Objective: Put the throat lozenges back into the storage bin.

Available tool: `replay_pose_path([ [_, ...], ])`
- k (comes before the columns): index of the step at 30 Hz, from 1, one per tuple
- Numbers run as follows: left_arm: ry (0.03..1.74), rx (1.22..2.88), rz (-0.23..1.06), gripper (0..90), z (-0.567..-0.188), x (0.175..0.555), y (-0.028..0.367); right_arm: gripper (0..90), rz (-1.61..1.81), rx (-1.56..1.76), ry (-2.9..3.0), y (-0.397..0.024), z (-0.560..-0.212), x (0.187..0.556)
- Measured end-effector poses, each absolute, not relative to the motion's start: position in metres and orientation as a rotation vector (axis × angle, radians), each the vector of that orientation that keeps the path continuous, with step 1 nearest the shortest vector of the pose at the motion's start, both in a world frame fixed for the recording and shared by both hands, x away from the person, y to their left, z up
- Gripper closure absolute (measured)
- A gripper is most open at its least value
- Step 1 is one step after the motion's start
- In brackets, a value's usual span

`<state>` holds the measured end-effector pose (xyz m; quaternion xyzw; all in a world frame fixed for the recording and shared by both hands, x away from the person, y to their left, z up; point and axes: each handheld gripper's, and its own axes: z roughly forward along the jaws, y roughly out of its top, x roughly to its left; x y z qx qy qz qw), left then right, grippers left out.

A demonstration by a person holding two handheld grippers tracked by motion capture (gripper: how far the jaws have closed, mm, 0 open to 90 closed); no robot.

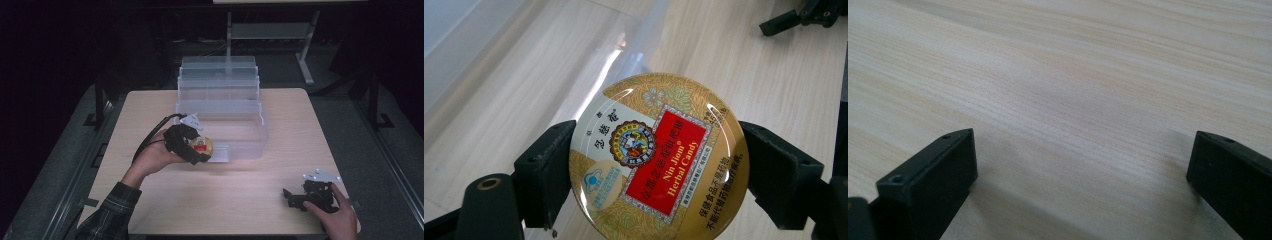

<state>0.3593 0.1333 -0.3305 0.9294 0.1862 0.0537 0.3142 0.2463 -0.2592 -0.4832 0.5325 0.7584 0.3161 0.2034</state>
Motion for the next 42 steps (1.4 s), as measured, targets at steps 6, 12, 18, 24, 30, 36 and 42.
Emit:
replay_pose_path([
  [6, 0.519, 2.444, 0.154, 19.7, -0.329, 0.367, 0.139, 0.0, 0.882, 1.485, 2.116, -0.259, -0.483, 0.246],
  [12, 0.56, 2.428, 0.177, 19.7, -0.327, 0.375, 0.146, 0.0, 0.88, 1.485, 2.115, -0.259, -0.483, 0.246],
  [18, 0.613, 2.419, 0.194, 19.7, -0.328, 0.384, 0.154, 0.0, 0.88, 1.482, 2.116, -0.259, -0.483, 0.247],
  [24, 0.663, 2.41, 0.21, 19.7, -0.331, 0.393, 0.161, 0.0, 0.881, 1.487, 2.115, -0.259, -0.483, 0.246],
  [30, 0.72, 2.401, 0.24, 19.7, -0.335, 0.402, 0.168, 0.0, 0.881, 1.486, 2.116, -0.259, -0.483, 0.246],
  [36, 0.762, 2.398, 0.258, 19.7, -0.339, 0.411, 0.173, 0.0, 0.881, 1.486, 2.116, -0.259, -0.483, 0.246],
  [42, 0.806, 2.394, 0.273, 19.7, -0.344, 0.419, 0.176, 0.0, 0.882, 1.486, 2.116, -0.259, -0.483, 0.246],
])
